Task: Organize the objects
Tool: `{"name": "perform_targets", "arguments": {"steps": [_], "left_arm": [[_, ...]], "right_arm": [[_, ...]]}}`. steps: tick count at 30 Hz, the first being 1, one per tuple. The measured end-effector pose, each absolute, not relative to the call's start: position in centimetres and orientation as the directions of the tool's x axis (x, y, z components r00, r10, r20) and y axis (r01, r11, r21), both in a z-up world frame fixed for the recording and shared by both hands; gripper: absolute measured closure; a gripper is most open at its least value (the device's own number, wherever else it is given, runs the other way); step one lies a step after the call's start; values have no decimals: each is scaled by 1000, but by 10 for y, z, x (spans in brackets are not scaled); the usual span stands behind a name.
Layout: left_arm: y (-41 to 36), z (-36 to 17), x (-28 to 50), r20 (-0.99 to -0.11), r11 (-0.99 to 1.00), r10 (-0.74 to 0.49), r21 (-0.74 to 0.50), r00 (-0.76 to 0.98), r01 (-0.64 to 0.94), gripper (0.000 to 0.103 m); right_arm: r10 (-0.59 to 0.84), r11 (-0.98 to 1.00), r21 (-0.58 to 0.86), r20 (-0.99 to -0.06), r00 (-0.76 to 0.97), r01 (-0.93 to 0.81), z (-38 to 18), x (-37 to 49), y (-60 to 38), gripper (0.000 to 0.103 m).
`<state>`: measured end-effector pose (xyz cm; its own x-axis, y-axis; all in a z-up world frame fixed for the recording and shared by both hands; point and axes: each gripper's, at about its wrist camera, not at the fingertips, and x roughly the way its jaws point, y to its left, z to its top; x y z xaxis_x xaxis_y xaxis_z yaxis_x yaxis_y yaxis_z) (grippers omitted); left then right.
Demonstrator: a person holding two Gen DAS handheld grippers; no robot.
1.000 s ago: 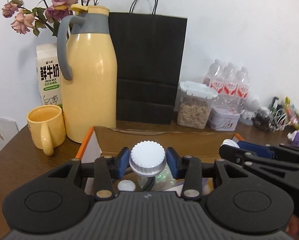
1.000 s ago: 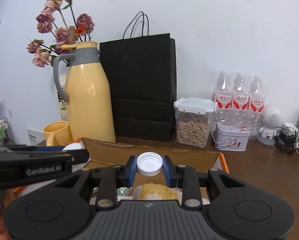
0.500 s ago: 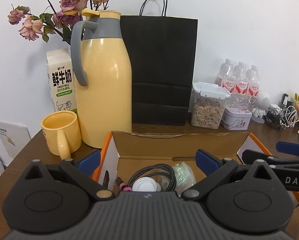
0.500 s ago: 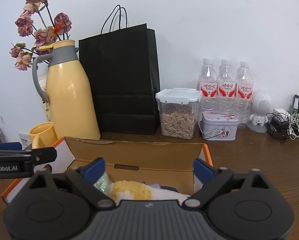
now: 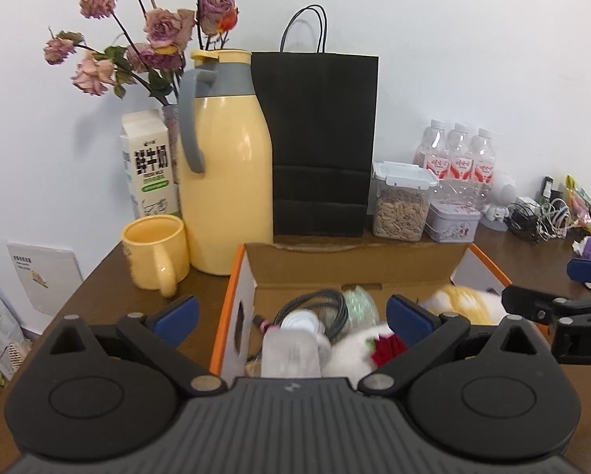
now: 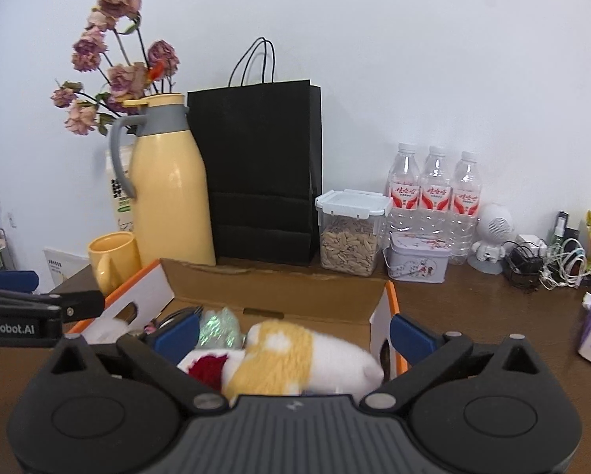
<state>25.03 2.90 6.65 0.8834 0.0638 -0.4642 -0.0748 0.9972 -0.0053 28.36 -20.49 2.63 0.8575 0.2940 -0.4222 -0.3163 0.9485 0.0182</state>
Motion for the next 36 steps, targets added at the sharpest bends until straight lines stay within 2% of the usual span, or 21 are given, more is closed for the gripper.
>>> {"name": "perform_targets", "arguments": {"steps": [17, 24, 36], "left_arm": [[17, 55, 136, -537, 999, 43, 28, 843, -33, 0], [20, 46, 119, -568, 999, 47, 14, 822, -48, 0], [21, 44, 111, -575, 998, 48, 1, 817, -58, 0]], "right_arm": [[286, 950, 48, -533, 797, -309, 5, 176, -216, 0], [274, 955, 60, -563, 779, -292, -7, 160, -221, 0], [271, 956, 61, -562, 782, -287, -6, 153, -224, 0]]}}
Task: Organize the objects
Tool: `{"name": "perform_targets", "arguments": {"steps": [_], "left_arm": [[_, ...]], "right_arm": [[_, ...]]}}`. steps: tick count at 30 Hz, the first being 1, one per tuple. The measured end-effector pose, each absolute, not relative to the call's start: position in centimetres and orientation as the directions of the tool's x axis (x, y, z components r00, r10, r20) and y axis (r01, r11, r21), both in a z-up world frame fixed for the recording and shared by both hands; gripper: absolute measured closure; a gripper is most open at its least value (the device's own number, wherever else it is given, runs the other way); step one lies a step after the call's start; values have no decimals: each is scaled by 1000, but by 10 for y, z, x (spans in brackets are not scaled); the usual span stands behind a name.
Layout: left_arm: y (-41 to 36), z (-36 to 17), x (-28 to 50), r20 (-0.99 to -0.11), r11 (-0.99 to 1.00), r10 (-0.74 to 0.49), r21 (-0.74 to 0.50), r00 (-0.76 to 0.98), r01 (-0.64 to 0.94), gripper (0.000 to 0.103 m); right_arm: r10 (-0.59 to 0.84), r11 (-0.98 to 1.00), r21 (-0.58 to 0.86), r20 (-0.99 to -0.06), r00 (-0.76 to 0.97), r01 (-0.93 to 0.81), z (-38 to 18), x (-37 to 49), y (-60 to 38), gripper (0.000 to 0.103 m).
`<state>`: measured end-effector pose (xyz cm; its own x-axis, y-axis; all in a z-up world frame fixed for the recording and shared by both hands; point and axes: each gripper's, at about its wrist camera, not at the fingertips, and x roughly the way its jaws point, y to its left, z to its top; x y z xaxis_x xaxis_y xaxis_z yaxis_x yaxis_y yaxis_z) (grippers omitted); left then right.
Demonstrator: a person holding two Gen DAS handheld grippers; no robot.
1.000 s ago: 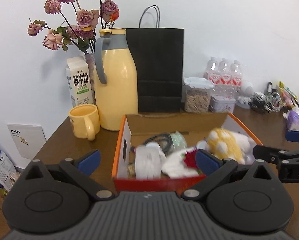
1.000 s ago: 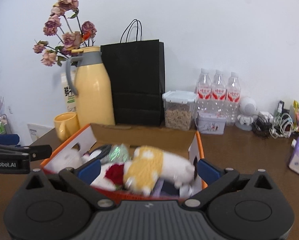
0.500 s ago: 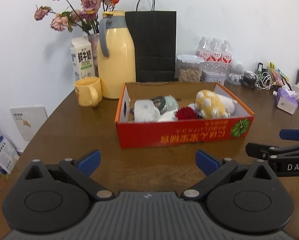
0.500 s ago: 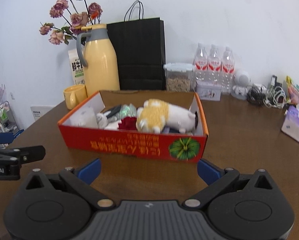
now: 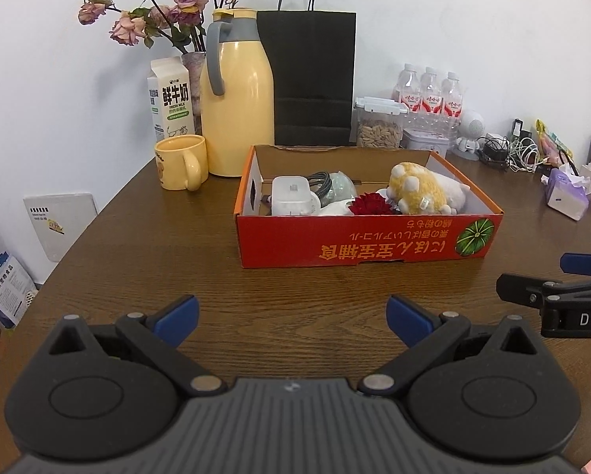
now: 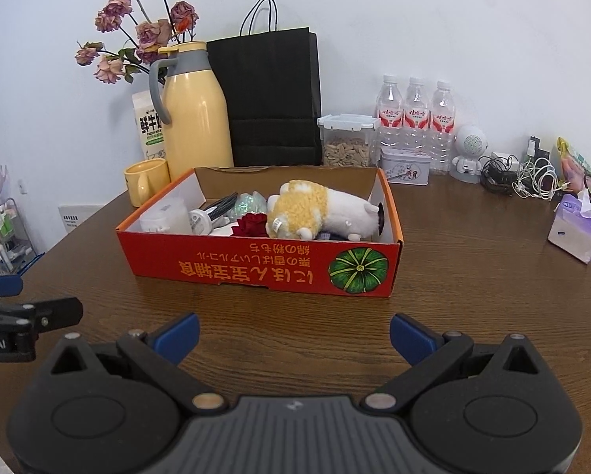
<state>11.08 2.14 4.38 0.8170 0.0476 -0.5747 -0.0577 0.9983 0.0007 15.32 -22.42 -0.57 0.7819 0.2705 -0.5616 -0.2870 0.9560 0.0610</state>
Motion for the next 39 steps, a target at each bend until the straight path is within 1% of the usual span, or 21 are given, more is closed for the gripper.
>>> {"name": "perform_targets", "arguments": {"steps": [39], "left_arm": [[22, 44, 111, -563, 998, 47, 0, 825, -57, 0]], "right_arm": [[270, 956, 62, -565, 780, -286, -7, 154, -223, 0]]}}
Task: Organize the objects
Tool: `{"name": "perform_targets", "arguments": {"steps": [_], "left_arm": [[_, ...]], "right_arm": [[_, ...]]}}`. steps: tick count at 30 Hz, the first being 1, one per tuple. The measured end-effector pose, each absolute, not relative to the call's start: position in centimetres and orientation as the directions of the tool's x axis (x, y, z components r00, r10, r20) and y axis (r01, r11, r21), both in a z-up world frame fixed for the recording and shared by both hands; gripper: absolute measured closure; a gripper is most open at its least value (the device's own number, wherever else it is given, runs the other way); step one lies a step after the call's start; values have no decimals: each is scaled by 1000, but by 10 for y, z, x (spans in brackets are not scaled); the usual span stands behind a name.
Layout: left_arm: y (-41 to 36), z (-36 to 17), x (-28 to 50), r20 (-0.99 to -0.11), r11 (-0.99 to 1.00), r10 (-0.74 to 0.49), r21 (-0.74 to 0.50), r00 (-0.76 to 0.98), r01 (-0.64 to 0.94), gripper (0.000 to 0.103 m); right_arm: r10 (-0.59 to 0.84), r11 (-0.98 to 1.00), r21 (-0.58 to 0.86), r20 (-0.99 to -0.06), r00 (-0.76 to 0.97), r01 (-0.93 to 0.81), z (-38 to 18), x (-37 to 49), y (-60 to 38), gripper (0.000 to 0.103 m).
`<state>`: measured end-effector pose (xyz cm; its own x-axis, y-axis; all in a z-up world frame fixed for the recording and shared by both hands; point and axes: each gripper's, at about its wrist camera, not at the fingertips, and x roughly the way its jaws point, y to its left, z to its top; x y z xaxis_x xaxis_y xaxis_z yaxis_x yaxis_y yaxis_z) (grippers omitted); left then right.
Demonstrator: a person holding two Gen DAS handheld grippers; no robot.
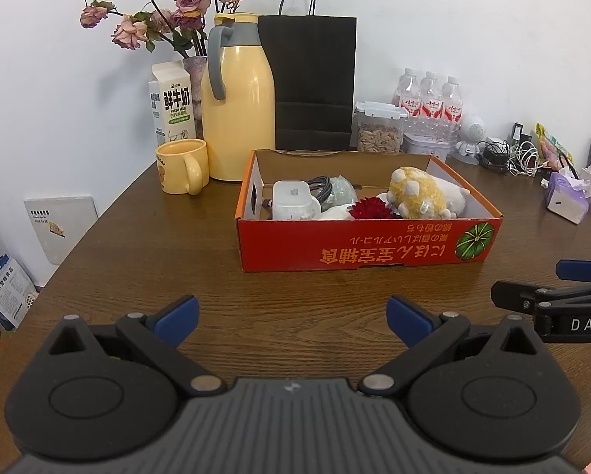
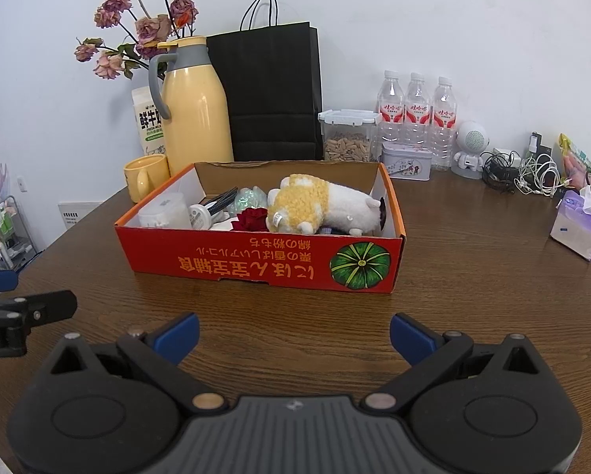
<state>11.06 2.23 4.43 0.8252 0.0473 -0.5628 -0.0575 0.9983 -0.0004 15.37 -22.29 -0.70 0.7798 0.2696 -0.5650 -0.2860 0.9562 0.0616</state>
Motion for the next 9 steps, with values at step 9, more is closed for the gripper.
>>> {"name": "perform_targets", "arguments": {"steps": [9], "left_arm": [[22, 44, 110, -565, 998, 57, 6, 823, -65, 0]], "right_arm": [[270, 956, 62, -567, 778, -286, -8, 153, -222, 0]]}}
